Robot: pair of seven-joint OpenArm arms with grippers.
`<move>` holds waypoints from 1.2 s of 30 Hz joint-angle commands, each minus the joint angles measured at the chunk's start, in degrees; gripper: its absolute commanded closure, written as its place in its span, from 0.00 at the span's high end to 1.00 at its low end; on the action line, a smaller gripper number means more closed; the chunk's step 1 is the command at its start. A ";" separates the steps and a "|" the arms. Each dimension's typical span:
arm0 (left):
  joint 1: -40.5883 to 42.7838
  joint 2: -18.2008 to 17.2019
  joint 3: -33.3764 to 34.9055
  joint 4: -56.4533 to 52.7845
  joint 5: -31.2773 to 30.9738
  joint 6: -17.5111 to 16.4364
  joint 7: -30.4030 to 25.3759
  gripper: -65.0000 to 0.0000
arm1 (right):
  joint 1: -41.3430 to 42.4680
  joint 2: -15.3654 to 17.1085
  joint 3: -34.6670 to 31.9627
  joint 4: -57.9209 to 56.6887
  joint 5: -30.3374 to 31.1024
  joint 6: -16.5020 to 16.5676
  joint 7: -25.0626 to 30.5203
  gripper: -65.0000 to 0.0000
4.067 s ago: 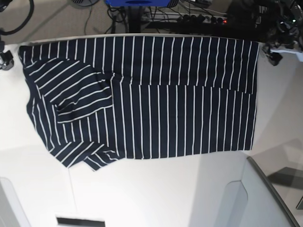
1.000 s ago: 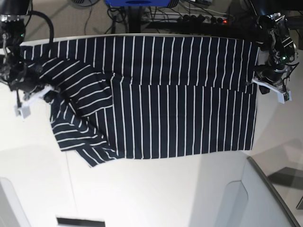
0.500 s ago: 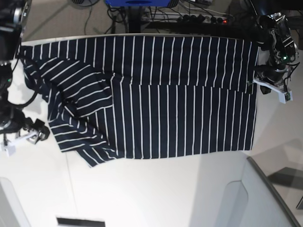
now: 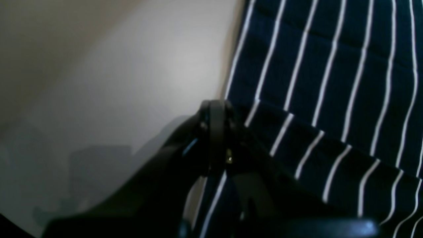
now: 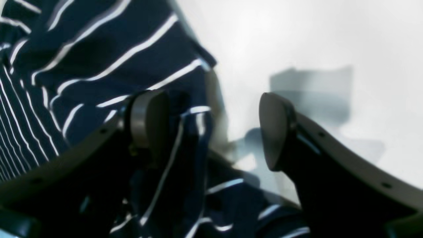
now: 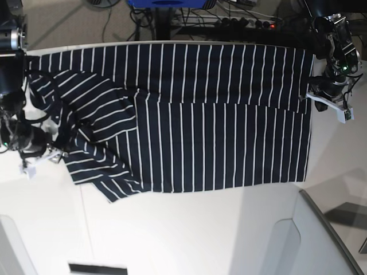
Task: Layout the t-shirt on the table in an organized manner, then fold the t-shirt properly
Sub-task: 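Grasp the shirt fabric near the sleeve with the right gripper, then move the left gripper down the shirt side and grasp the fabric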
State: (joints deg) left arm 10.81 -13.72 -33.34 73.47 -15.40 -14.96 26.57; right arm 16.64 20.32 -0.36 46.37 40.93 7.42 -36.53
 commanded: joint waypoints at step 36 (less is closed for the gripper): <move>-9.62 -8.31 0.07 -6.97 -0.38 0.06 -0.68 0.15 | -3.50 -1.63 0.40 21.19 0.17 -0.17 -2.19 0.00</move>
State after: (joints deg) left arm 1.54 -21.37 -33.17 66.22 -15.31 -14.96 26.33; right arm 11.92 17.76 -0.43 66.63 40.73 7.27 -39.59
